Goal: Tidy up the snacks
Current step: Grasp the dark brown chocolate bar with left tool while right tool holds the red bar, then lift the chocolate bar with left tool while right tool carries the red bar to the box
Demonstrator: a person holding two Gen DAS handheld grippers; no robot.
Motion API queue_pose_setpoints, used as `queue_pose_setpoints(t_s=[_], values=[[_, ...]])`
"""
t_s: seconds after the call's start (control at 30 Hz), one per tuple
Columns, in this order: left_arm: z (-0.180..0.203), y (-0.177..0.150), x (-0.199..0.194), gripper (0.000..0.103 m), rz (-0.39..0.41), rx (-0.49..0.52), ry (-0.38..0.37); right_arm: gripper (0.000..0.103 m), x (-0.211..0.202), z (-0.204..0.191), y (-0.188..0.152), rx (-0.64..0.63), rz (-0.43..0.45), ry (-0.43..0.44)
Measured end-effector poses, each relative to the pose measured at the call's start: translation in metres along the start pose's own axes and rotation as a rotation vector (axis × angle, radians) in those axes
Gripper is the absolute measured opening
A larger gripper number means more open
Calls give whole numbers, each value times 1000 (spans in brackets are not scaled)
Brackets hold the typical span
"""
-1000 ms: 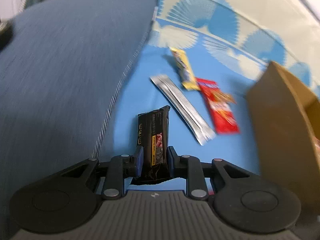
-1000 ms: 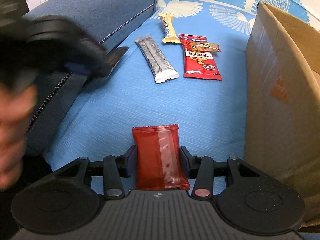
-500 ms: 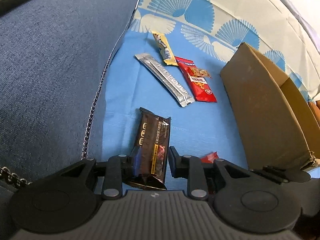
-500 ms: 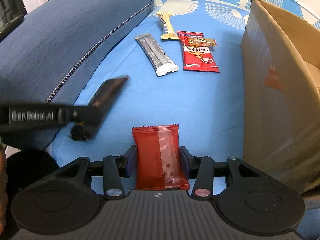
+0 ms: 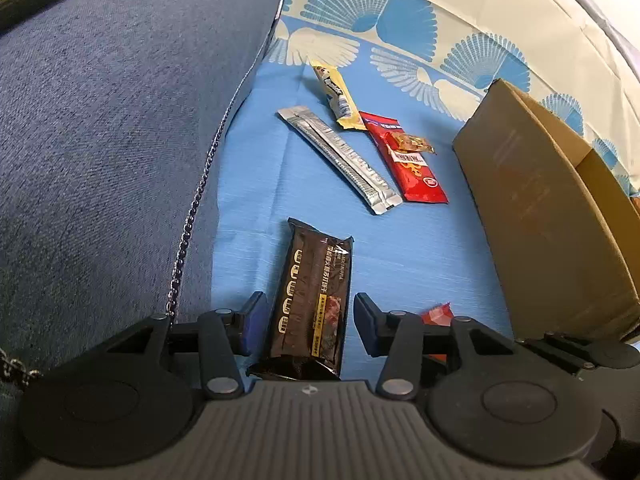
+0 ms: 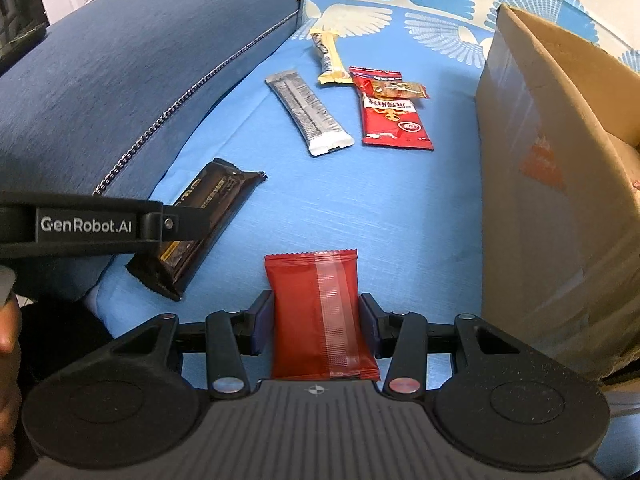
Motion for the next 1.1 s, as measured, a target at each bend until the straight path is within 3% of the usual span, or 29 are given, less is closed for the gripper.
queue_pose_setpoints(t_s=[0.63, 0.77, 1.1], values=[[8, -4, 15, 51, -65, 63, 22, 48, 2, -1, -2, -23, -8, -7], [9, -4, 15, 43, -62, 76, 23, 46, 1, -2, -2, -38, -3, -9], [5, 0, 1, 42, -15, 48, -14, 45, -6, 3, 5, -8, 42, -10]])
Point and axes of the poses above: each gripper's, at about its wrist camera, not at the fingertips, and x roughly the way its jaws point, z to its right, y to its top, the point moved 5 cm from there along x, roughly the way its jaws point, and after that the axes turned 9 degrees about z, right-handed, at the moved point
